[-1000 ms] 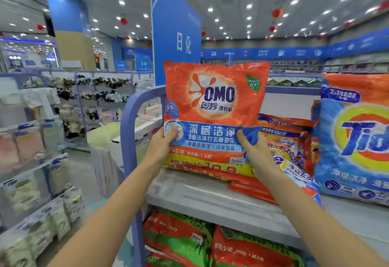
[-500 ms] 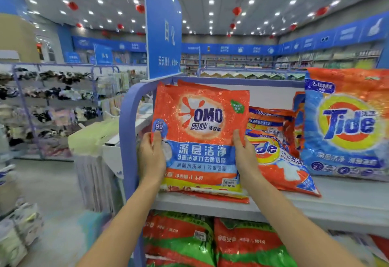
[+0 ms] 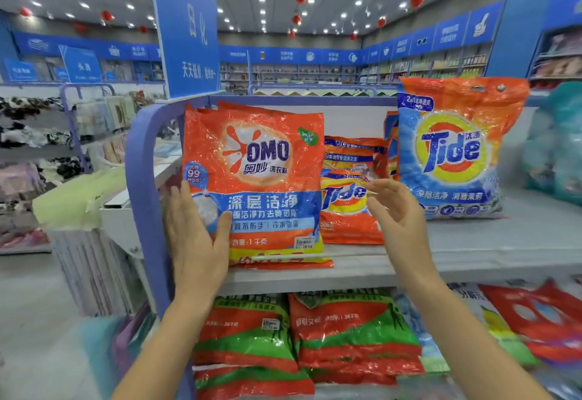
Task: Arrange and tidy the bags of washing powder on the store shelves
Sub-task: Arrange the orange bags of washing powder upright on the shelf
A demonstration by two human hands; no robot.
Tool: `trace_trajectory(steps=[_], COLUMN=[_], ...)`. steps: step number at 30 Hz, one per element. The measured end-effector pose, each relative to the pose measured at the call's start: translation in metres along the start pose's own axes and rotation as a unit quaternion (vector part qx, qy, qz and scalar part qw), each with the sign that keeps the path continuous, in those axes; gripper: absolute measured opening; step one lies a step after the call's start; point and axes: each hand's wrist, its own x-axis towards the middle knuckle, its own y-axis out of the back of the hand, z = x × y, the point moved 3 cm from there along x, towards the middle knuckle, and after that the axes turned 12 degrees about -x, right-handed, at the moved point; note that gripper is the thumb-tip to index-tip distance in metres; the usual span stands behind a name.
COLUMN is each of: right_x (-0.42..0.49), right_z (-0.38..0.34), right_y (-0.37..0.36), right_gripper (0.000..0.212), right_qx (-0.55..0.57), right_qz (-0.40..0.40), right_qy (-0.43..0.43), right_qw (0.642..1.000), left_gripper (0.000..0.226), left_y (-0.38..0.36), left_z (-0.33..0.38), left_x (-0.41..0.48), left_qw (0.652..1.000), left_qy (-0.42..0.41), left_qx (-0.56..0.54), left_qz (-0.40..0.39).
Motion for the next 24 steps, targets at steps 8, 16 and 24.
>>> trace_trajectory(steps=[8,16,24], right_x=[-0.076,-0.171,-0.264], right_z=[0.022,0.046,0.053], right_y=[0.122,0.251,0.41], right_gripper=[0.023,0.025,0.061], right_qx=[-0.028,-0.077,-0.122], right_qz=[0.126,0.267,0.402], right_qy=[-0.048,-0.108,-0.186], right_qw=[0.99,0.955,0.888], left_gripper=[0.025,0.029,0.019], left_y=[-0.013,-0.129,-0.241], left_z=[0.039,0.038,0.118], left_x=[-0.06,-0.123,-0.243], left_qw=[0.98,0.909,0.833], left_qy=[-0.132,0.19,0.179], left_qx=[-0.147,-0.295,-0.348], left_qz=[0.003,-0.226,-0.391])
